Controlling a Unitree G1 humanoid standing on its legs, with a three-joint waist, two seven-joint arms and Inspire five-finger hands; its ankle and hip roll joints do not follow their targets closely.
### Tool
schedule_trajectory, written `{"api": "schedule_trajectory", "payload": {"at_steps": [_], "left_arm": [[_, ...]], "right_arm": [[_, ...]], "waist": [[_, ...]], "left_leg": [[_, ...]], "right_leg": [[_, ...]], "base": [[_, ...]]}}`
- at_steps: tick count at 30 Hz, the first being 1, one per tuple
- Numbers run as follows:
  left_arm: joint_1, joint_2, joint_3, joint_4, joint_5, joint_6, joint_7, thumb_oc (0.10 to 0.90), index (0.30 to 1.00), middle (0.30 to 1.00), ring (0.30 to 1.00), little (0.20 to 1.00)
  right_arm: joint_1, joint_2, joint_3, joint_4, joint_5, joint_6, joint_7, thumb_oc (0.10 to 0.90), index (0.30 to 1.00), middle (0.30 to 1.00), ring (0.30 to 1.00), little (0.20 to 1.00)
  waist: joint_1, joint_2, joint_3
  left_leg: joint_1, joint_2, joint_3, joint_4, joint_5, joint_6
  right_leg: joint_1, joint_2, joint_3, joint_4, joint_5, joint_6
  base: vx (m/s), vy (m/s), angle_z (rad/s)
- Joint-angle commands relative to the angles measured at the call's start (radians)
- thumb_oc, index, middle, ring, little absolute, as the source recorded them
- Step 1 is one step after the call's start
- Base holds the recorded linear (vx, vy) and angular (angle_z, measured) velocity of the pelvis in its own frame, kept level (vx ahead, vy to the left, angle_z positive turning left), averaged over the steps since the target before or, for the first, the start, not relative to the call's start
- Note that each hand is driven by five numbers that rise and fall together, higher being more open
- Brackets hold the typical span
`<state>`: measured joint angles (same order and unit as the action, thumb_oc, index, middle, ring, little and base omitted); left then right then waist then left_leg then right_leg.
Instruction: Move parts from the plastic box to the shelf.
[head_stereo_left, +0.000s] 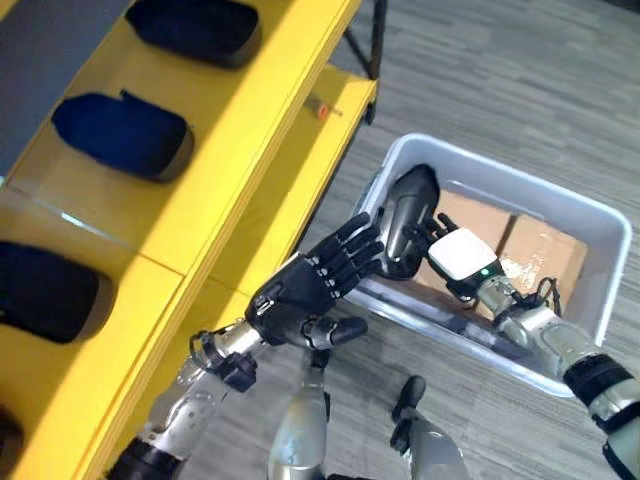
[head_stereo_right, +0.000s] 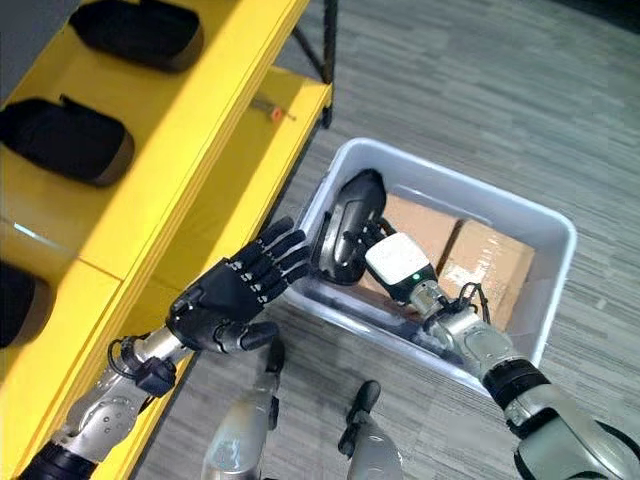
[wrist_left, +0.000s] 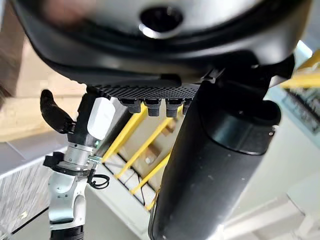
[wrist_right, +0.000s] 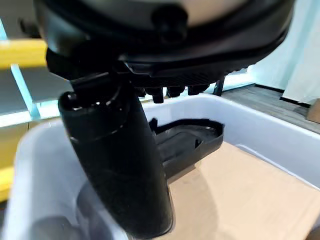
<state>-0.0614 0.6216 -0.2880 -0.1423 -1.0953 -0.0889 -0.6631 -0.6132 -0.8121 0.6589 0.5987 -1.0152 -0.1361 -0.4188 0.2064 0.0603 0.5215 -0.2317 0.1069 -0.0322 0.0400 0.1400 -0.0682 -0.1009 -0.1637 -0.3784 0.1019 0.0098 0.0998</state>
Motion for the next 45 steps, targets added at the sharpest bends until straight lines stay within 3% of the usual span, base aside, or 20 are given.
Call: {"api": "schedule_trajectory", "payload": {"at_steps": [1, 7, 19, 24, 33, 34, 35, 45], "left_arm": [[-0.004, 0.023, 0.021, -0.103, -0.054, -0.039, -0.105, 0.900, 1.000, 1.000, 1.000, 1.000], [0.010, 0.026, 0.028, -0.119, -0.038, -0.003, -0.128, 0.900, 1.000, 1.000, 1.000, 1.000], [0.009, 0.040, 0.038, -0.106, 0.004, 0.040, -0.156, 0.900, 1.000, 1.000, 1.000, 1.000], [0.018, 0.038, 0.042, -0.103, 0.021, 0.052, -0.161, 0.900, 1.000, 1.000, 1.000, 1.000], [0.002, 0.035, 0.043, -0.098, 0.023, 0.065, -0.154, 0.900, 1.000, 1.000, 1.000, 1.000], [-0.001, 0.035, 0.043, -0.098, 0.022, 0.068, -0.151, 0.900, 1.000, 1.000, 1.000, 1.000], [-0.004, 0.036, 0.046, -0.097, 0.026, 0.074, -0.151, 0.900, 1.000, 1.000, 1.000, 1.000], [-0.005, 0.033, 0.055, -0.082, 0.046, 0.087, -0.162, 0.900, 1.000, 1.000, 1.000, 1.000]], "right_arm": [[-0.146, -0.077, 0.050, -0.047, -0.027, 0.085, -0.131, 0.900, 1.000, 1.000, 1.000, 1.000], [-0.204, -0.091, 0.059, 0.003, -0.052, 0.120, -0.161, 0.900, 1.000, 1.000, 1.000, 1.000], [-0.305, -0.064, 0.131, 0.162, -0.080, 0.166, -0.100, 0.900, 1.000, 1.000, 1.000, 1.000], [-0.308, -0.043, 0.134, 0.226, -0.031, 0.207, -0.061, 0.900, 1.000, 1.000, 1.000, 1.000], [-0.311, -0.025, 0.126, 0.297, 0.000, 0.212, -0.006, 0.900, 1.000, 1.000, 1.000, 1.000], [-0.315, -0.021, 0.127, 0.310, 0.005, 0.206, 0.015, 0.849, 0.929, 0.929, 0.929, 0.929], [-0.321, -0.017, 0.132, 0.333, 0.007, 0.196, 0.043, 0.400, 0.300, 0.300, 0.300, 0.300], [-0.355, -0.001, 0.163, 0.387, 0.040, 0.105, 0.108, 0.400, 0.300, 0.300, 0.300, 0.300]], "waist": [[0.016, -0.017, -0.033], [0.042, -0.012, -0.007], [0.090, 0.001, -0.001], [0.099, 0.003, -0.001], [0.099, 0.023, -0.001], [0.100, 0.026, -0.001], [0.103, 0.030, -0.001], [0.116, 0.043, -0.001]], "left_leg": [[-0.020, -0.008, 0.043, 0.028, -0.067, 0.007], [-0.053, -0.011, 0.018, 0.039, -0.059, 0.008], [-0.183, -0.021, -0.013, 0.076, -0.047, 0.014], [-0.215, -0.031, -0.015, 0.086, -0.062, 0.015], [-0.280, -0.036, -0.012, 0.106, -0.057, 0.022], [-0.291, -0.037, -0.013, 0.111, -0.057, 0.023], [-0.308, -0.040, -0.013, 0.117, -0.055, 0.025], [-0.381, -0.046, -0.022, 0.149, -0.050, 0.031]], "right_leg": [[-0.035, 0.030, 0.075, 0.190, -0.167, -0.052], [-0.075, 0.043, 0.056, 0.257, -0.193, -0.065], [-0.217, 0.056, 0.025, 0.412, -0.244, -0.082], [-0.261, 0.045, 0.027, 0.479, -0.285, -0.077], [-0.340, 0.033, 0.025, 0.558, -0.310, -0.081], [-0.352, 0.030, 0.024, 0.569, -0.313, -0.082], [-0.370, 0.029, 0.023, 0.585, -0.319, -0.084], [-0.445, 0.018, 0.013, 0.665, -0.342, -0.093]], "base": [[-0.03, -0.171, 0.20], [0.01, -0.095, 0.13], [0.02, -0.077, 0.10], [0.05, -0.079, 0.07], [0.00, -0.023, 0.02], [-0.03, -0.062, 0.01], [-0.03, -0.060, 0.01], [-0.02, -0.050, 0.03]]}}
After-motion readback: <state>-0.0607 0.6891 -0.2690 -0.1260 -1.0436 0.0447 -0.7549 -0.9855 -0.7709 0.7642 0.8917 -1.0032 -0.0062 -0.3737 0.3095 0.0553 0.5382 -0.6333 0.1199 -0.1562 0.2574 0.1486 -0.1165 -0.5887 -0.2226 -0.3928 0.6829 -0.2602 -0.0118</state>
